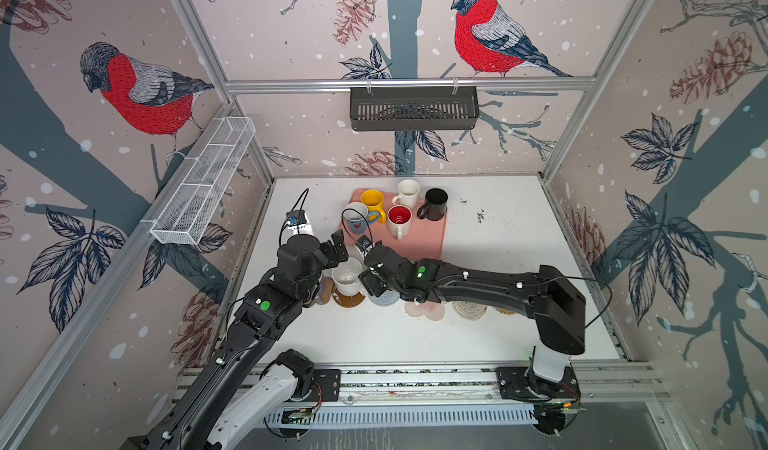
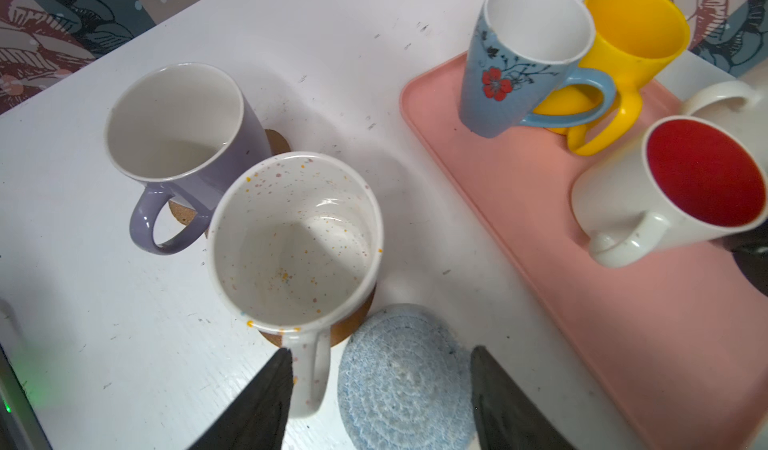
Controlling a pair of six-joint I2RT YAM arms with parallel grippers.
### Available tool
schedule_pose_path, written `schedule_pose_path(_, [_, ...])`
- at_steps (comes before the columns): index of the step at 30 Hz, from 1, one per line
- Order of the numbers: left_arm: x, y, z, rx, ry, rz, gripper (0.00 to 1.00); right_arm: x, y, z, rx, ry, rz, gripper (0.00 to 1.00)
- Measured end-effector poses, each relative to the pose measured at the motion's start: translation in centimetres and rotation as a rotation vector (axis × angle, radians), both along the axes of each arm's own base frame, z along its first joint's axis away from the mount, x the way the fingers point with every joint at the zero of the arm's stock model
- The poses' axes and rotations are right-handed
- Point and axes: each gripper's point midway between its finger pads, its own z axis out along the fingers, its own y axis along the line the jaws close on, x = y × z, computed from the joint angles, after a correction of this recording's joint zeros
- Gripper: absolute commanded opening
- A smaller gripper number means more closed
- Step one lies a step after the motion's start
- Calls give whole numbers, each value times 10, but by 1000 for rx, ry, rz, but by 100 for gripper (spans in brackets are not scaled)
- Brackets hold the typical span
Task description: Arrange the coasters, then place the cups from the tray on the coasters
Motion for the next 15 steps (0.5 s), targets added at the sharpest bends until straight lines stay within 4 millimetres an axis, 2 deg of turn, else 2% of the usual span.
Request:
schedule_pose_path(5, [9,-12,-8,4,45,-34,89,20,-44,9,23,3,-87,68])
schedule_pose_path(11, [24,-31,-23,9,115,-75,83,57,-114,17,113,36,-270,67])
schedule_pose_path(15, [36,-50,-36,25,162,-104,83,66,-144,17,162,62,-326,67])
